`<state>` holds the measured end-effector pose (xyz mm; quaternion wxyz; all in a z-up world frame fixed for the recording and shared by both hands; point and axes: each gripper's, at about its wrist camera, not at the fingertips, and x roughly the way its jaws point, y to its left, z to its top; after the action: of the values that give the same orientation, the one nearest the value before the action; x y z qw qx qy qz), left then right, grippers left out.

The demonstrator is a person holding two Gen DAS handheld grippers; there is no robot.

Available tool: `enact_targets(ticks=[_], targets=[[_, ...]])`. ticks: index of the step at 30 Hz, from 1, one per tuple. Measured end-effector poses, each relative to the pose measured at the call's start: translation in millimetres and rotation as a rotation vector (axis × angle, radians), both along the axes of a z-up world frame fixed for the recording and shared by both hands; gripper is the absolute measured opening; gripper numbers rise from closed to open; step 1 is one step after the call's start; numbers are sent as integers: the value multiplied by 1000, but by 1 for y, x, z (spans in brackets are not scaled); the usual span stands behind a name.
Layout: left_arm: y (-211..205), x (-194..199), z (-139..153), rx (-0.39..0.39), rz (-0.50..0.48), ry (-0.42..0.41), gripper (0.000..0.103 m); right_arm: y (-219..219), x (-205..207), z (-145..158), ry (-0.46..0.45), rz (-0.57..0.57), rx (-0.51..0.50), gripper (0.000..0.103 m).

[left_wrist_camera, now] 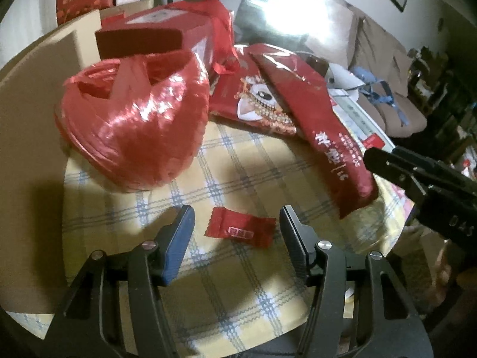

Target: Organize objects

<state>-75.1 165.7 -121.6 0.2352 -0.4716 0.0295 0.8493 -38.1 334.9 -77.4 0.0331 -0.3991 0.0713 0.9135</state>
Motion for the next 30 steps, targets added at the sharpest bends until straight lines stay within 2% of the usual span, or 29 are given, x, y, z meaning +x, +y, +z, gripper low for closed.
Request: enact_targets(ticks=[5,9,10,12,20,30], targets=[[2,8,-2,-21,-25,54,53,-1,-4,-1,-2,-1,-2,74],[1,13,-4,-41,-41,98,30,-1,-8,-3,-4,-4,-14,74],[-1,14,-4,-35,-44,99,28,0,-9,-3,-4,-4,-17,74],[-5,14,-3,-20,-41,93,18,0,-10,-4,-6,-4,-23,74],[-15,7,5,39,-52,55,10,1,-18,-7,-13,-1,-43,74],[-34,2,18,102,-30,22,7,-2,-39,-18,-28,8,-10,74]])
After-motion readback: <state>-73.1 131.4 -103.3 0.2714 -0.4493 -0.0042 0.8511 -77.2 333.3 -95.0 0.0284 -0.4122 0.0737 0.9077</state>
